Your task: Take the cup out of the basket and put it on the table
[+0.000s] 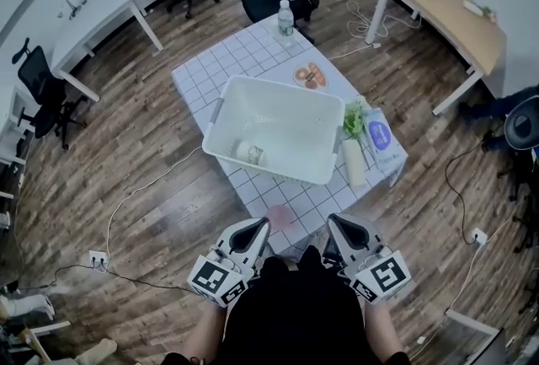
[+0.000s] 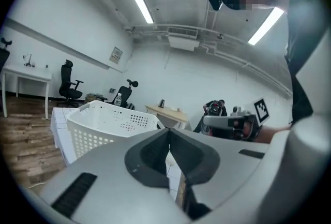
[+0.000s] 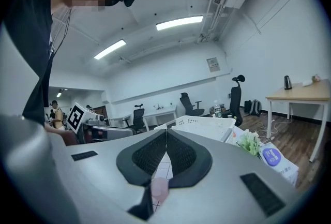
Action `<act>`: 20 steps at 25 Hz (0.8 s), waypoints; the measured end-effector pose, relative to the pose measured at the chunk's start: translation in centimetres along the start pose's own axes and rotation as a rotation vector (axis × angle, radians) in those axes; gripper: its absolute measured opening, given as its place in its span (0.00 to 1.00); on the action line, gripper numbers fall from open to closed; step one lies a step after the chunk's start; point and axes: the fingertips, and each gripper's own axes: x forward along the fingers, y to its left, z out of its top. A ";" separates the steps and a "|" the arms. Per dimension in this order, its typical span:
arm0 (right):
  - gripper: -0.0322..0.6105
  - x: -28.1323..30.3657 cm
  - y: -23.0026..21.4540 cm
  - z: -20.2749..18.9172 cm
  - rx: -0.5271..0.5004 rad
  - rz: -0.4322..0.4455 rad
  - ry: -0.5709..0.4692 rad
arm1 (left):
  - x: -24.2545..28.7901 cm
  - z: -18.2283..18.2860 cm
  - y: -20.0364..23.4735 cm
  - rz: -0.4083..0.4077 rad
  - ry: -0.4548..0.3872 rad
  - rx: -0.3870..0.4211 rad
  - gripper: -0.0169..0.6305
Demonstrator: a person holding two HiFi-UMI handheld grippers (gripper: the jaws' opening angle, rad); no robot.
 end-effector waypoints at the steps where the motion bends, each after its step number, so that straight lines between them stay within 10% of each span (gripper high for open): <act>1: 0.09 0.1 0.1 0.0 -0.001 0.004 0.000 | -0.3 0.2 0.0 -0.001 -0.025 -0.019 0.04; 20: 0.09 1.2 1.1 0.1 -0.015 0.048 0.013 | -2.6 1.5 1.4 0.062 -0.113 -0.026 0.04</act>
